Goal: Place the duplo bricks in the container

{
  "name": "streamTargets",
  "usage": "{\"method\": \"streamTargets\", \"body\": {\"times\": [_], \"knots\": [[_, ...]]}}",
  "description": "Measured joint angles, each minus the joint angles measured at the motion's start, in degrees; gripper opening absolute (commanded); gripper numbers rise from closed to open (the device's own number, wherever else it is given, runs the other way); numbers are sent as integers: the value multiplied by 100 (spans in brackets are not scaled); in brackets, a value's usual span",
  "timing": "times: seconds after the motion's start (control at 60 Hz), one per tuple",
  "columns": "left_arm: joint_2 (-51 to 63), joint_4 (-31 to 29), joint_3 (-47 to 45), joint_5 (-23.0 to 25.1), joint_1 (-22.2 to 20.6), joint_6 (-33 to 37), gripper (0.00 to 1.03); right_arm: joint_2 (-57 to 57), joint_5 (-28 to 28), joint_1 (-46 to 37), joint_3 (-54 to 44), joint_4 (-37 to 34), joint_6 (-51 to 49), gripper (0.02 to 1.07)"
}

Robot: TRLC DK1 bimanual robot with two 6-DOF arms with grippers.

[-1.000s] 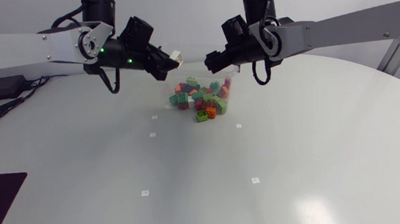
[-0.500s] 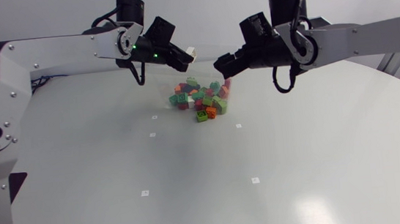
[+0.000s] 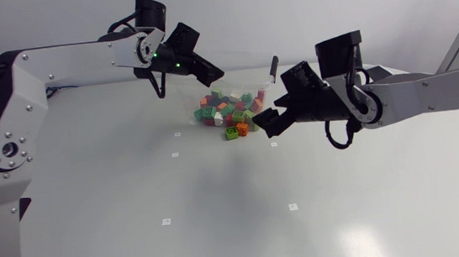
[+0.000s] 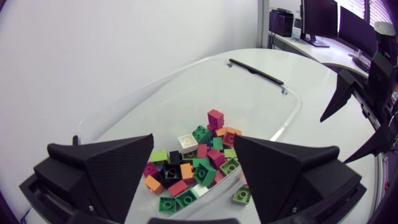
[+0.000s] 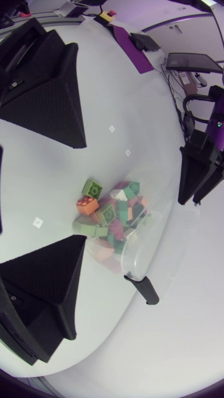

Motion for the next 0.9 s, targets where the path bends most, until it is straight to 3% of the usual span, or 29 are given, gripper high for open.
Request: {"method": "streamTargets", "body": {"times": [0.217,0.4,0.6,0.9], "knots": [[-1300,173,-1502,50,356,105,98,195,2,105,-59,310,-127,102],[-2264,-55,-2505,474,518,802,98,946,2,188,-11,334,-175,102],[-2221,-472,-3150,568,411,1561,98,1633,0,173,367,529,-282,102],[-1770,-481,-3303,568,129,1847,98,2833,4,138,1493,529,-422,99]]}}
